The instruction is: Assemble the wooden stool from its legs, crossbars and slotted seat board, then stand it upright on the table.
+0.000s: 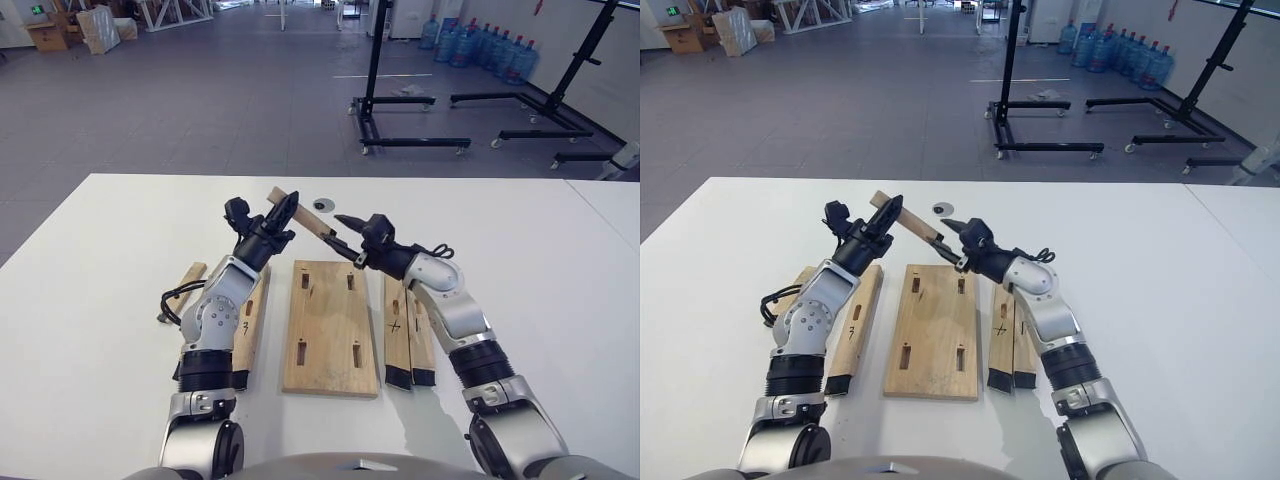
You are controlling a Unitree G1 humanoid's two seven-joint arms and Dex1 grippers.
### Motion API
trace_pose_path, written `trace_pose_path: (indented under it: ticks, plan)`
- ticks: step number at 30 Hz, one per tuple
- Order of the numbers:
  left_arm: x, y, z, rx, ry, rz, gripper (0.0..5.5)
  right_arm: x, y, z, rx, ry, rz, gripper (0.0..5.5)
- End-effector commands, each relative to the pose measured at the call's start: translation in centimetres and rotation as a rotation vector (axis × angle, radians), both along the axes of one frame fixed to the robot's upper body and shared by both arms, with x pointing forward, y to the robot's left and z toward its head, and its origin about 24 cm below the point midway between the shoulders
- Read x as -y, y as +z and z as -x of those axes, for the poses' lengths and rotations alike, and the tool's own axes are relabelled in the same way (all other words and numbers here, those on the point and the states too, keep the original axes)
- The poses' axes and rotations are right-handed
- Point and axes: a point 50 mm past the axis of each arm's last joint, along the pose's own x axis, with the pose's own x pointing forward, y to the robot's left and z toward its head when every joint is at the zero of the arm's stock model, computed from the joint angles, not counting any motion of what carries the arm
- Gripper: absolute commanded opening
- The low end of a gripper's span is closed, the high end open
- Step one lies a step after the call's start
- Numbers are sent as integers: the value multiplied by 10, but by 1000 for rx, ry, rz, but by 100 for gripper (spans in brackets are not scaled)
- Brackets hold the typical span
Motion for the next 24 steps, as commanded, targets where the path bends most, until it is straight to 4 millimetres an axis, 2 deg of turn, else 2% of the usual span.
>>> trace_pose_path:
  ticks: [1, 3, 5, 8, 11, 14, 20, 24]
  plan:
    - [-21, 11, 0, 35, 98, -107, 39, 8, 5, -1, 19, -49, -3, 299]
    - [-39, 17, 4, 64, 171, -208, 39, 16, 8, 1, 20, -114, -45, 307]
    - [-50, 15, 14, 30, 283, -236, 39, 32, 5, 3, 12, -214, -71, 307]
    - [-53, 12, 51, 69, 304, -337, 39, 54, -3, 11, -9, -348, -80, 307]
    - [-60, 10, 74, 97, 307, -456, 39, 69, -7, 21, -19, -452, -98, 307]
    - [-73, 5, 87, 94, 341, -571, 39, 71, -10, 25, -26, -494, -100, 307]
    - [-106, -16, 98, 5, 423, -703, 39, 56, -17, 26, -40, -489, -113, 307]
    - [-112, -23, 107, -28, 421, -728, 39, 55, -21, 29, -49, -500, -116, 307]
